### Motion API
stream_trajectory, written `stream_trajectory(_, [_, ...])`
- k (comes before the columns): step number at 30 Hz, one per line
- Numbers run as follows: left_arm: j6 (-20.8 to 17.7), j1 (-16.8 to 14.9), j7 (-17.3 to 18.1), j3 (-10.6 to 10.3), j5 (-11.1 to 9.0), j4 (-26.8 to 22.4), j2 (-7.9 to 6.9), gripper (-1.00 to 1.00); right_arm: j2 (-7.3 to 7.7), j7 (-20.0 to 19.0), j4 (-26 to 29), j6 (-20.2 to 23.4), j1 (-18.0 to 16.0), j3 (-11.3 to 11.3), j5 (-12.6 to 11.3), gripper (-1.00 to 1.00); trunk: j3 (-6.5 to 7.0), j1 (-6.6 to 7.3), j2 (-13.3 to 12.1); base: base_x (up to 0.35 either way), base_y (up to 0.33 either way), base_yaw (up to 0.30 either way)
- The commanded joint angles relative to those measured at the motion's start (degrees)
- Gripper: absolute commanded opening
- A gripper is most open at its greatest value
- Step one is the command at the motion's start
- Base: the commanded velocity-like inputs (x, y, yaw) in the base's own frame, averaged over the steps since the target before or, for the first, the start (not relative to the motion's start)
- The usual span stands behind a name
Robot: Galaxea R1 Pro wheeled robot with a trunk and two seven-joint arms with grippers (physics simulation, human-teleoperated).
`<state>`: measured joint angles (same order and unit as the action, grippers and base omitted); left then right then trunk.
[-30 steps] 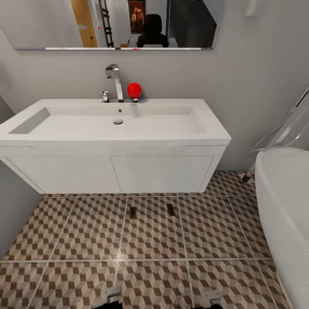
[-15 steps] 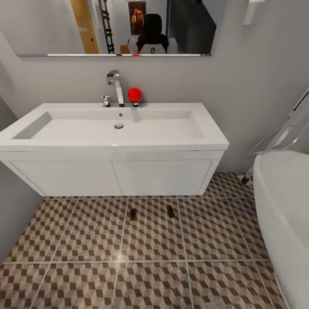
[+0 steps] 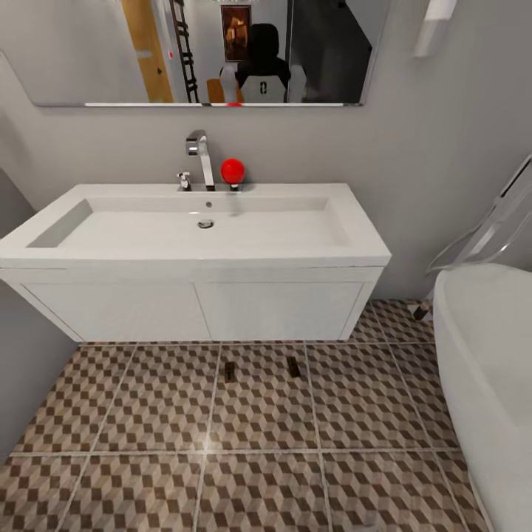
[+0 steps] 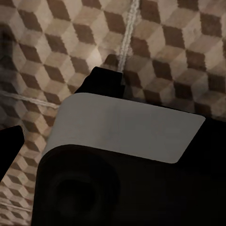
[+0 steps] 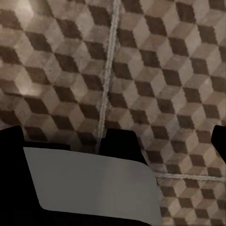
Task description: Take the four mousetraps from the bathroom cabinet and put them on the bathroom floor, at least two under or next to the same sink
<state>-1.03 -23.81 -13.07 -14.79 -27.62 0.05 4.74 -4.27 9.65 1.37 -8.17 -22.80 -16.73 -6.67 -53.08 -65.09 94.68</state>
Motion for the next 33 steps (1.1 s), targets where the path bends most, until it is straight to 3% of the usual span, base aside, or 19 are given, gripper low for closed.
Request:
stream_trajectory(1, [-0.11,-0.02,-0.20,-0.48,-0.47,0.08,0.00,1.00,-0.02,0.14,-0.26,-0.21,-0.02,-0.50,-0.59,1.00,0.15,0.23,-0.40,0.000,0.000,0.000])
stream_trajectory(33, [-0.18,2.29,-0.20,-0.25,-0.76,2.88,0.02,1.00,-0.38,0.08,-3.21,0.00,1.66,-0.53,-0.26,1.00,5.90,7.26,-13.23,0.000,0.000,0.000])
